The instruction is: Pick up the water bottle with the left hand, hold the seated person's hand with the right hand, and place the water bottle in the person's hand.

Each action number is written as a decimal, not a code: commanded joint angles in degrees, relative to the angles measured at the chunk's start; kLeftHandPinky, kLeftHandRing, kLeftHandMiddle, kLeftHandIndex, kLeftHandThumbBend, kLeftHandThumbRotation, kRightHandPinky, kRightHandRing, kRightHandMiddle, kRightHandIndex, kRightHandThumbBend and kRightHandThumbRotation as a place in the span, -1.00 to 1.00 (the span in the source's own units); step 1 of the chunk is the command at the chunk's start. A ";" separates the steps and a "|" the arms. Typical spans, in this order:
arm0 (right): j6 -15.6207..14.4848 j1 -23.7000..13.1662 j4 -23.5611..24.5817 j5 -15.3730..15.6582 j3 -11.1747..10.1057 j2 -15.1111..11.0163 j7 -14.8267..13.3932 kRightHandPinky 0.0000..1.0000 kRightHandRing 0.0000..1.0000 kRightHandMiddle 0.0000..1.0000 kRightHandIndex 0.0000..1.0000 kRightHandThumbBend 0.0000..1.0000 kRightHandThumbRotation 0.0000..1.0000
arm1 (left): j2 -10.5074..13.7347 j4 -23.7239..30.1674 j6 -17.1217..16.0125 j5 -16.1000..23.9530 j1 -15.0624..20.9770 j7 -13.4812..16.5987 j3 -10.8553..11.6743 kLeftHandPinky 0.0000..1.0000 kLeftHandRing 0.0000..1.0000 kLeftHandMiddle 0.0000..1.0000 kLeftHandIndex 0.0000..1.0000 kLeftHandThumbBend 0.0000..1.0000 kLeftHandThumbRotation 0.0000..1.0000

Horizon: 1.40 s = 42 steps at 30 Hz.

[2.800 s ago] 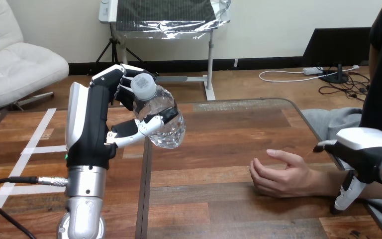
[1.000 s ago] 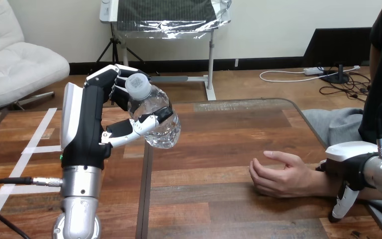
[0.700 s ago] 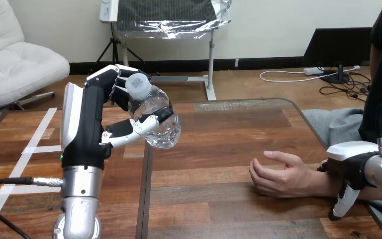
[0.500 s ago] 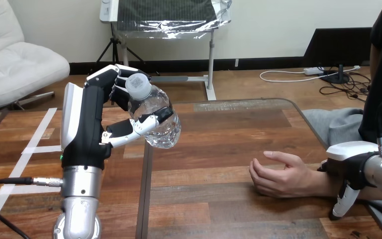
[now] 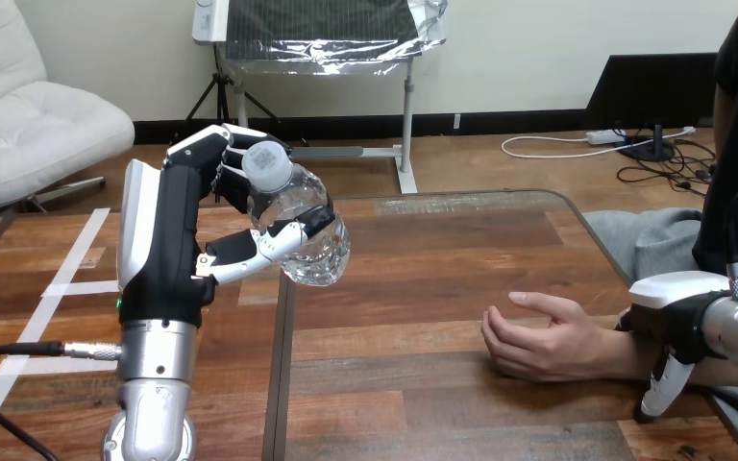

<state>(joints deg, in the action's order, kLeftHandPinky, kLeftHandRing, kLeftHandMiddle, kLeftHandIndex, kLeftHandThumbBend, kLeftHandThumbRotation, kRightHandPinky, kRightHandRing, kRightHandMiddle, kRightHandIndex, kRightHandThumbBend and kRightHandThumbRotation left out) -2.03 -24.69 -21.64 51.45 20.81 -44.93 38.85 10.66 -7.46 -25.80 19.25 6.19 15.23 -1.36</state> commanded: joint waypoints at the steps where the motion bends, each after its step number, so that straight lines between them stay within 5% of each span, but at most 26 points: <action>1: 0.72 -3.04 -1.49 -1.43 0.75 1.62 -0.80 0.28 0.47 0.60 0.66 0.26 -0.66 | -0.03 2.52 -1.76 -0.45 2.96 0.30 0.98 -0.24 -0.21 -0.12 0.06 0.11 -1.00; 11: -0.07 -3.16 -3.51 -3.63 0.85 2.91 -1.42 -0.13 0.06 0.26 0.41 0.26 -0.80 | 0.48 2.50 -2.03 -0.38 3.14 -0.04 1.17 -0.24 -0.21 -0.12 0.06 0.10 -1.00; 14: 0.48 -3.29 -4.34 -4.30 0.99 3.08 -1.77 -0.18 0.01 0.23 0.50 0.26 -0.83 | 0.50 2.28 -2.25 -0.46 3.21 -0.10 1.29 -0.24 -0.21 -0.12 0.06 0.10 -1.00; 26: 1.02 -2.58 -4.26 -3.36 2.44 3.10 -3.77 -0.28 -0.08 0.19 0.61 0.31 -0.85 | 0.26 2.78 -1.36 -0.85 2.99 -0.54 1.67 -0.24 -0.21 -0.12 0.06 0.11 -1.00; 35: 1.08 -1.91 -4.59 -3.89 2.59 3.48 -5.13 -0.10 0.17 0.41 0.72 0.32 -0.87 | 0.28 2.90 -1.20 -1.50 2.87 -1.07 1.79 -0.23 -0.21 -0.12 0.06 0.11 -1.00; 42: 1.55 -0.95 -4.40 -4.57 2.09 3.57 -6.99 -0.28 -0.03 0.22 0.45 0.31 -0.95 | 0.19 3.01 -0.78 -1.57 2.79 -1.34 1.94 -0.22 -0.20 -0.12 0.06 0.11 -1.00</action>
<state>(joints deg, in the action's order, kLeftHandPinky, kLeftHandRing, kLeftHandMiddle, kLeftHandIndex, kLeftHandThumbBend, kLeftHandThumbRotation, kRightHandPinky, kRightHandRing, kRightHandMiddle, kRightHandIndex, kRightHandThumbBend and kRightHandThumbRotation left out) -1.31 -26.12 -25.70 48.11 22.10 -43.16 33.13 10.66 -7.46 -25.90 18.43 6.19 13.75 -0.75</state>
